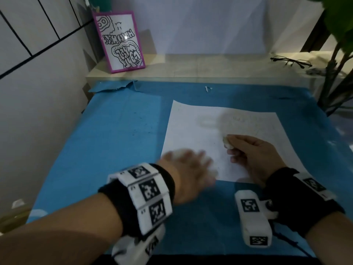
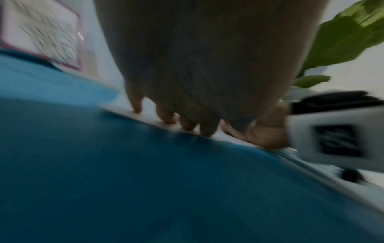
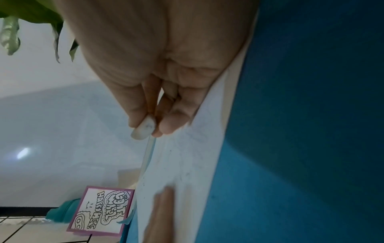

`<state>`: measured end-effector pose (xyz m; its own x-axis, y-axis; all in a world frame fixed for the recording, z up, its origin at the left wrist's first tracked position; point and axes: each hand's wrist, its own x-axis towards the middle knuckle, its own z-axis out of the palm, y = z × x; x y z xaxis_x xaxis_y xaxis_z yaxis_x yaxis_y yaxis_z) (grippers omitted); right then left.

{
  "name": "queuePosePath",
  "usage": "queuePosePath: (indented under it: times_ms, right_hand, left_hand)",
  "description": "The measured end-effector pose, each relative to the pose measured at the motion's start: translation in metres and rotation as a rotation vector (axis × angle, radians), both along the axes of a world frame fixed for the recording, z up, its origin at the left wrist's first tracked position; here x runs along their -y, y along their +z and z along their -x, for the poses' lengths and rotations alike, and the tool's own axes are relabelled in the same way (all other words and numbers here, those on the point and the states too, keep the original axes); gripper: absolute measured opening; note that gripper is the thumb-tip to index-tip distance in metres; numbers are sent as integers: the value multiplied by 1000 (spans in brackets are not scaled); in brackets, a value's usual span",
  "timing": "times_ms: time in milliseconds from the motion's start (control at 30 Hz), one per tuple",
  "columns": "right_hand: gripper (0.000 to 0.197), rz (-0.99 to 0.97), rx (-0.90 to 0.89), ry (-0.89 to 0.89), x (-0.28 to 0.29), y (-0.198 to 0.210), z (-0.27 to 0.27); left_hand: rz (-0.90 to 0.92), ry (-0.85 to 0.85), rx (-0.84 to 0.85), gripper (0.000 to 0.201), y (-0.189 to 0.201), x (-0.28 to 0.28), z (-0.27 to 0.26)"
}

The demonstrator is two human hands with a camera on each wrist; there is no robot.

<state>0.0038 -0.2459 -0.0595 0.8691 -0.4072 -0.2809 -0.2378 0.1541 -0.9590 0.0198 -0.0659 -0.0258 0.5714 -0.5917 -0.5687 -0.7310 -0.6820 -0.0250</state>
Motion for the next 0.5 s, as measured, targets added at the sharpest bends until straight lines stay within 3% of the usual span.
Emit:
queuePosePath:
  times_ms: [67,167,233,333,400,500]
  right_hand:
    - [7,-31,25,-14,-1,-1,-1]
    - [7,-107,44,-46,-1,-2,-2]
    - [6,-136,37,-46,1,-2,0]
    - [5,-156,32,-50,3,-1,0]
    - [5,-171,34,-54,2,-1,-1]
    - [7,-214,50,-73,4,-1,-1]
  left_hand:
    - [-76,162,109,62,7,-1,-7]
    - [67,-62,29,56,9,22,19]
    - [79,-69,-84,54,3,25,31]
    - [-90,133,142,53,1,8,-6]
    - [-109,263,197,60,4,3,-19]
    - [49,-36,17,56,3,23,2]
